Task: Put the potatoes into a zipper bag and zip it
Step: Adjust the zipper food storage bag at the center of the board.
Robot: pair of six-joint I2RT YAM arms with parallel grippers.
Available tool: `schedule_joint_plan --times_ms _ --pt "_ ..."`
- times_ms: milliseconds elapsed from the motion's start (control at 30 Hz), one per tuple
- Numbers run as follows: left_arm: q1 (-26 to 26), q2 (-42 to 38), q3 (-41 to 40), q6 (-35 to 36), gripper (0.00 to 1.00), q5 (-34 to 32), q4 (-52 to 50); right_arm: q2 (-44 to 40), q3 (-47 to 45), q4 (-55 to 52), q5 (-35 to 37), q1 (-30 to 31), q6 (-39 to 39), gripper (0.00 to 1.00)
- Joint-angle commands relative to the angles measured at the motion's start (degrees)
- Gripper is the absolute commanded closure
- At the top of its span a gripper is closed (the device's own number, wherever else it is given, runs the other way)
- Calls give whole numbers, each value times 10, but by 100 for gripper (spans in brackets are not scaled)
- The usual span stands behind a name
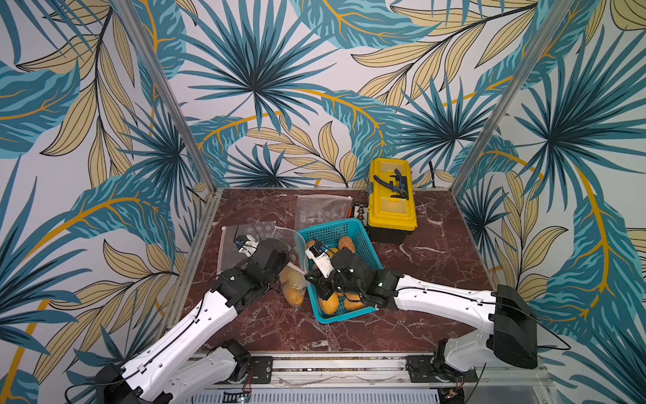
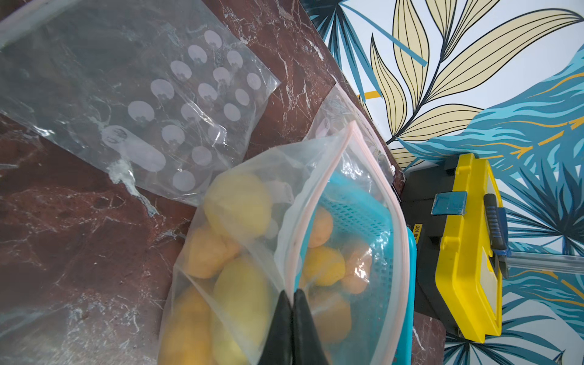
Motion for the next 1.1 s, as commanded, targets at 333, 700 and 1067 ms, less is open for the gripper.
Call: schedule_joint_plan --times_ms 333,700,1067 --pt "11 -34 -25 -28 100 -42 -4 46 127 -166 33 1 -59 95" --pt "15 -8 -20 -35 100 -37 -4 -6 83 -131 18 0 -55 46" --pt "25 1 -13 -36 100 -28 -4 -116 -168 189 -18 10 -28 30"
